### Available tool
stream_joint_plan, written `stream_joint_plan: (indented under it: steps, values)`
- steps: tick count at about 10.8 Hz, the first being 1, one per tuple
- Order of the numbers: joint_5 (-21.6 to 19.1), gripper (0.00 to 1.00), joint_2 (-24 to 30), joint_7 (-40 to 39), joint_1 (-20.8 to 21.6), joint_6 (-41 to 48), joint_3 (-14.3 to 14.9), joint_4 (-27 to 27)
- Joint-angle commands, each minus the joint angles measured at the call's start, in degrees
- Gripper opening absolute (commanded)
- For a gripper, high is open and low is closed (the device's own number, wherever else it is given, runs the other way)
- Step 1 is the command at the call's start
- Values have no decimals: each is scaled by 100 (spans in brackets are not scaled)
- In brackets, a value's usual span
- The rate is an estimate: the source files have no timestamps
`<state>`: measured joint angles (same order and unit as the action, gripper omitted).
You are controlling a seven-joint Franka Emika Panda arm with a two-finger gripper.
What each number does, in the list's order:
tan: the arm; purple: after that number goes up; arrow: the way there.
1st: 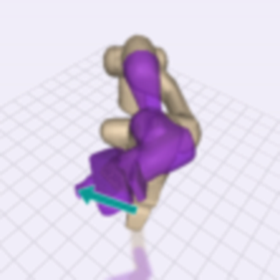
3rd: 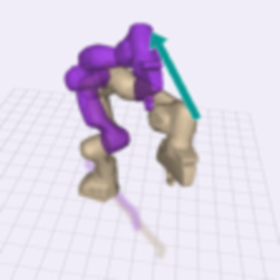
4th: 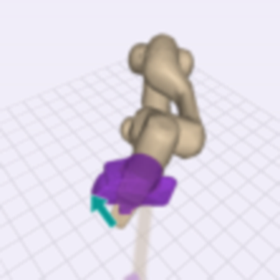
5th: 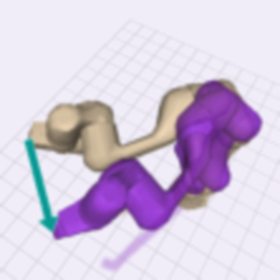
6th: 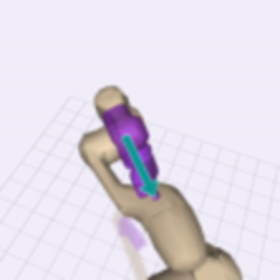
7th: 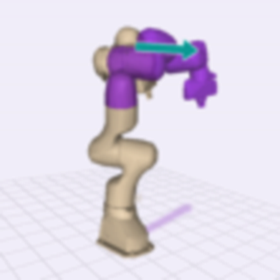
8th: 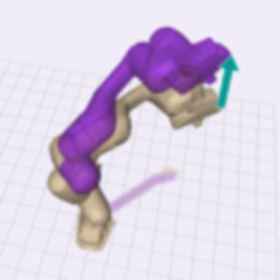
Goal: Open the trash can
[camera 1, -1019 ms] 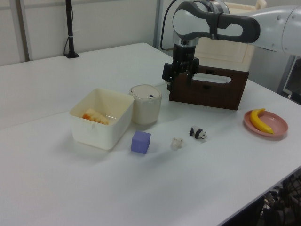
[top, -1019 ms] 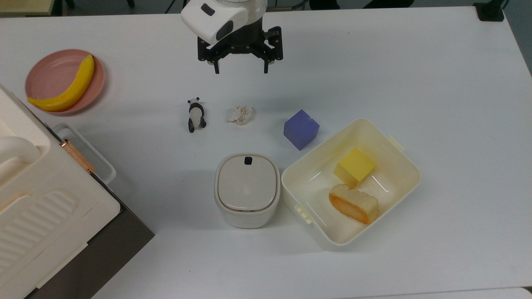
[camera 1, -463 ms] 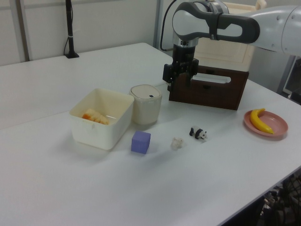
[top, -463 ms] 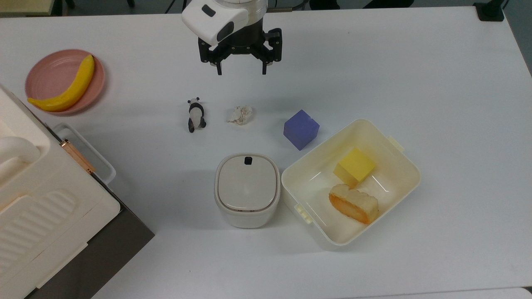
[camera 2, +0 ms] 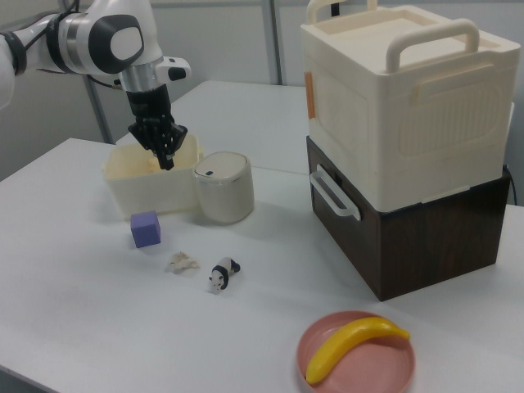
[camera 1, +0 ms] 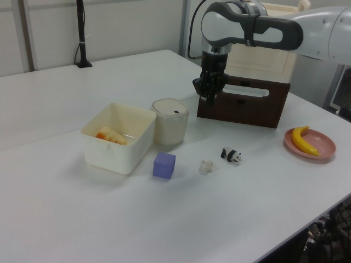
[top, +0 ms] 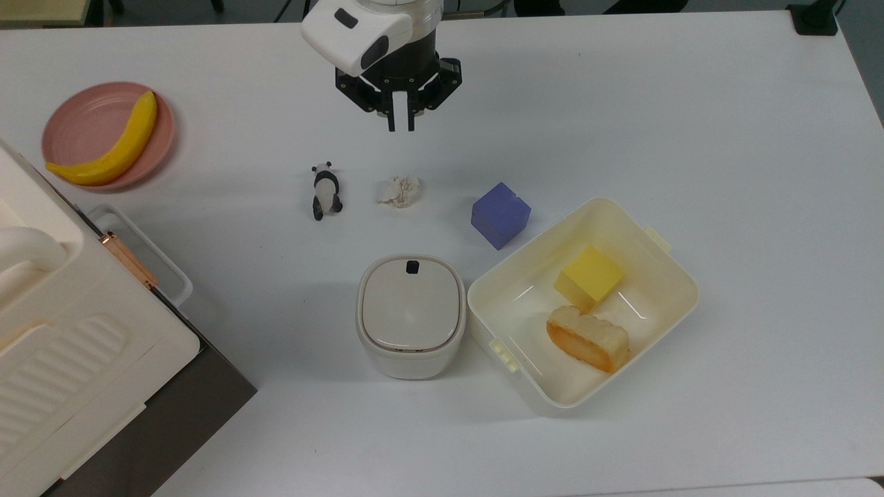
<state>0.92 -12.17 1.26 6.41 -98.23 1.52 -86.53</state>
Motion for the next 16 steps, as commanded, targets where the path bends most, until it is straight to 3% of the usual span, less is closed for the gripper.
stream_joint_plan:
  steps: [1, 6, 8, 13, 16]
  values:
    - [-48, 12, 39, -152, 18, -537, 32, -118]
    - [171, 16, -803, 101, 62, -2540, 41, -92]
    - [452, 16, -1111, 444, 62, -3130, 32, -83]
    - [690, 20, -1446, 577, 141, -3370, 32, -74]
    - [568, 28, -869, 718, -68, -3082, 41, -179]
